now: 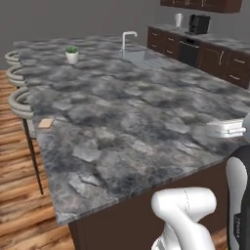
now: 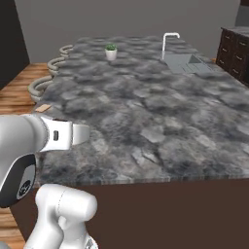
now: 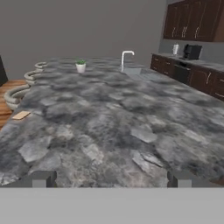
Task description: Pick the steak from the counter and place it in the microwave. Then turn on the microwave.
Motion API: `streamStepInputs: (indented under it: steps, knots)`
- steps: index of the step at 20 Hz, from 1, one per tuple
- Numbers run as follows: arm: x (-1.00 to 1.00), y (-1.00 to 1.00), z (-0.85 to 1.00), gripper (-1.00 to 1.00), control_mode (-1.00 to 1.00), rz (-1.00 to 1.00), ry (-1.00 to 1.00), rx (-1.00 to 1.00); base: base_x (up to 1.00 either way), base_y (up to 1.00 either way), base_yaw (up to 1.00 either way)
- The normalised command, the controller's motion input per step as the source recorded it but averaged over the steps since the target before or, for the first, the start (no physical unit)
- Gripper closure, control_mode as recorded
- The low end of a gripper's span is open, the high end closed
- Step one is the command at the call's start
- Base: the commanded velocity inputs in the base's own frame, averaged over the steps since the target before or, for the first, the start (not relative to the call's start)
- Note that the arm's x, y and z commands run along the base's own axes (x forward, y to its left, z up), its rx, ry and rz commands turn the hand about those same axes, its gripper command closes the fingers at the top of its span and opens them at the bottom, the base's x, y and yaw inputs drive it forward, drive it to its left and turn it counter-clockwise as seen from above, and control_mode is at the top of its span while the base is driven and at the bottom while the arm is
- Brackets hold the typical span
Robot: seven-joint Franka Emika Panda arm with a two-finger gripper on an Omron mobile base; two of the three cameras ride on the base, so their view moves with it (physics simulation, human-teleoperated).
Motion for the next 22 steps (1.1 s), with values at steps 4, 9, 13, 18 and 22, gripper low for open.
streamStepInputs:
  steps: [4, 9, 13, 18, 22]
  knots:
    - [0.00, 0.00, 0.00, -1.00, 1.00, 0.00, 0.00, 0.00, 0.38, 0.06, 0.26]
    - [0.00, 0.00, 0.00, -1.00, 1.00, 0.00, 0.00, 0.00, 0.39, 0.00, 0.29]
    - [0.00, 0.00, 0.00, -1.00, 1.00, 0.00, 0.00, 0.00, 0.53, 0.00, 0.28]
    - [0.00, 0.00, 0.00, -1.00, 1.00, 0.00, 0.00, 0.00, 0.56, -0.08, 0.25]
    - [0.00, 0.00, 0.00, -1.00, 1.00, 0.00, 0.00, 0.00, 0.49, -0.38, 0.18]
